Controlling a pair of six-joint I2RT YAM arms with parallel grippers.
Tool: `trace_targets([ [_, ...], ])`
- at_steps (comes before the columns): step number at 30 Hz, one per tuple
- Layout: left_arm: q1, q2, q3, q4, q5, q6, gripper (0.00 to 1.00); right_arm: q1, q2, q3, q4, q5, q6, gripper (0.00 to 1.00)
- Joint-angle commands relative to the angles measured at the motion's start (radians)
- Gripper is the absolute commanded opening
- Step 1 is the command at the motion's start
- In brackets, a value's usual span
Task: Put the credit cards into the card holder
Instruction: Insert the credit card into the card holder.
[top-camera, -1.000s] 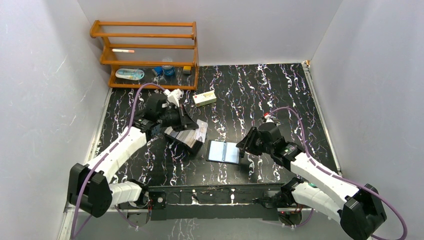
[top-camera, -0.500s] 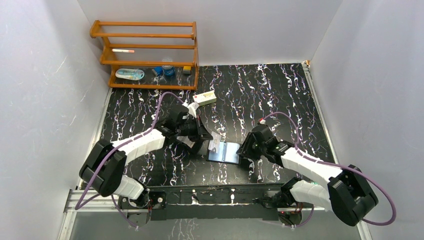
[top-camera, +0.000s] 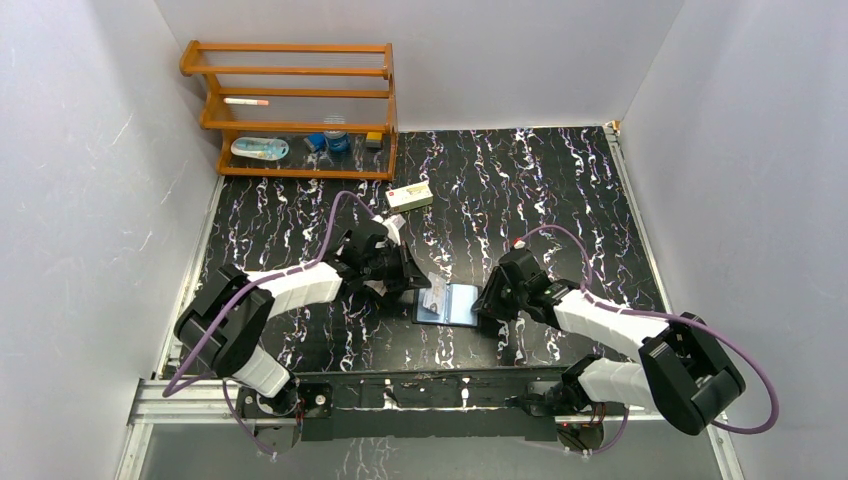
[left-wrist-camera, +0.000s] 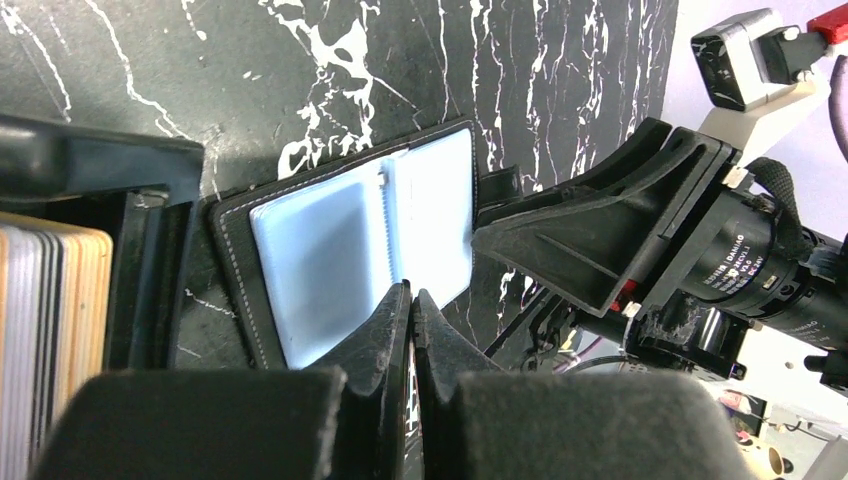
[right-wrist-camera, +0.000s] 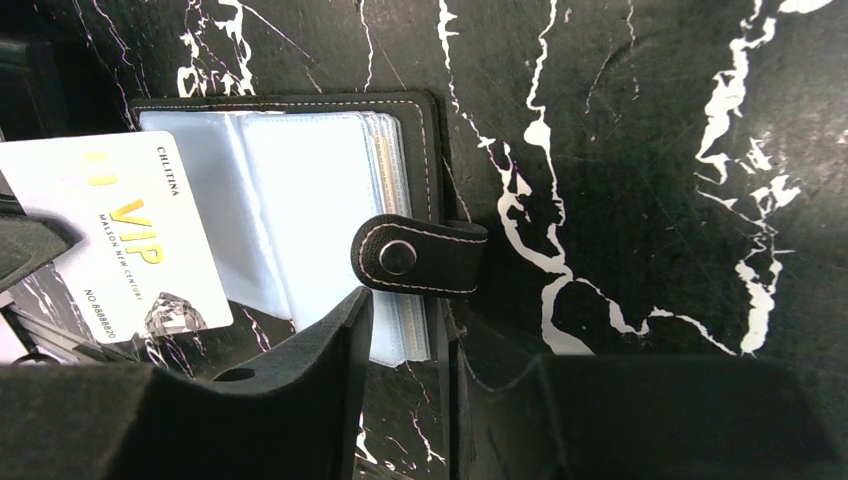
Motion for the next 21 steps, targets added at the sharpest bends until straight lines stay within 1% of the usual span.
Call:
trace_targets([
  [1,-0.020,0.005,-0.001,0.069,-0.019,-0.014,0.00,0.004,0.025,-0.013,0.049,0.004,-0.011,0.37],
  [6,-0.034,0.021,-0.010,0.084,-0.043,-0.024,0.00,0.004,0.021,-0.020,0.038,0.020,-0.011,0.29],
  [9,-0.037,0.028,-0.019,0.089,-0.055,-0.025,0.00,0.005,0.019,-0.029,0.036,0.026,-0.010,0.26],
  [21,-0.056,0.047,-0.031,0.125,-0.081,-0.042,0.00,0.004,0.012,-0.047,0.045,0.026,-0.004,0.26],
])
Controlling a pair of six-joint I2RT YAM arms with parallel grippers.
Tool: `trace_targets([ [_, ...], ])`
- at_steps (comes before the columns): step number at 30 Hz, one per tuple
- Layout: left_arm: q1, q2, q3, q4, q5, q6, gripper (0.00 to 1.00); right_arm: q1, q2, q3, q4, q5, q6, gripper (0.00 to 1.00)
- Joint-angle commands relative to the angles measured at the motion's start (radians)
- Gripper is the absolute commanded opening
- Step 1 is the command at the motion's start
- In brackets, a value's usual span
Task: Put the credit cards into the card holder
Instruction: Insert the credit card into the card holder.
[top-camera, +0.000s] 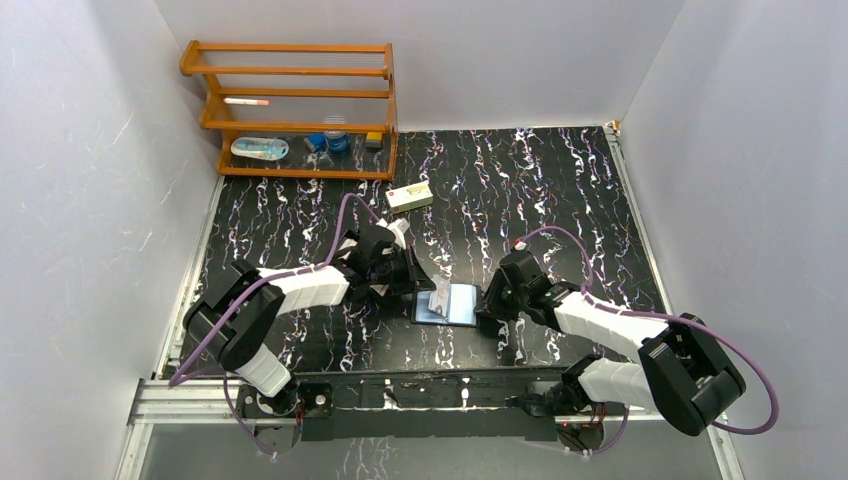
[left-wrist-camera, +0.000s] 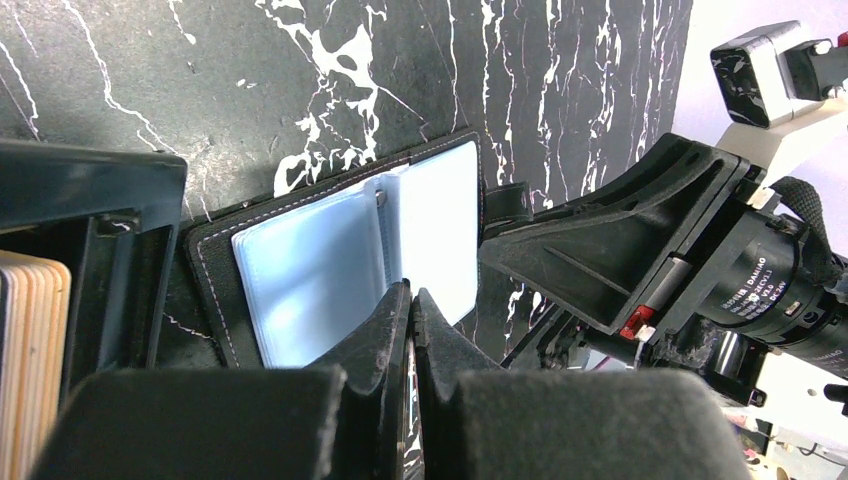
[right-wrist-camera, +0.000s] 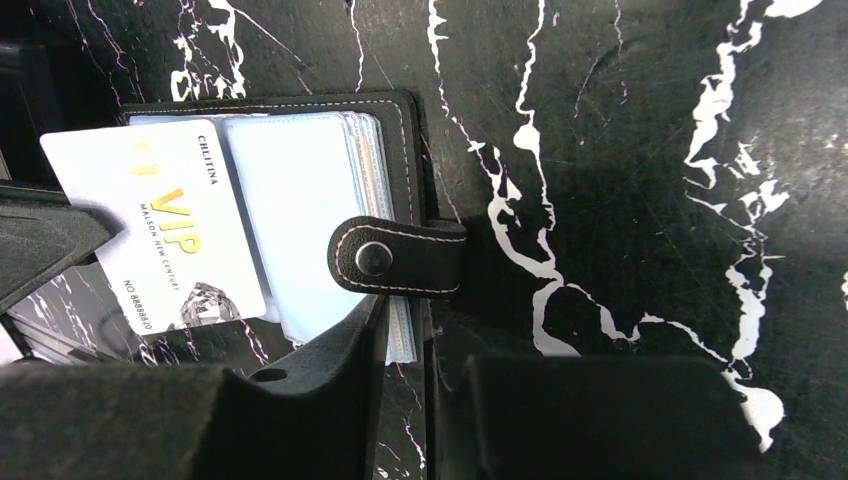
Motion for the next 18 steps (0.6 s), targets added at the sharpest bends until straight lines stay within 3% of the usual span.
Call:
trace_targets([
  [1,-0.010,0.002,-0.016,0.041,-0.018,-0.008,0.00,0.004,0.011,-0.027,0.011,0.019,0.000,0.25],
  [18,-0.037,0.014,-0.015,-0.040,-0.075,-0.042,0.00,0.004,-0.004,-0.034,0.011,0.027,0.004,0.26],
])
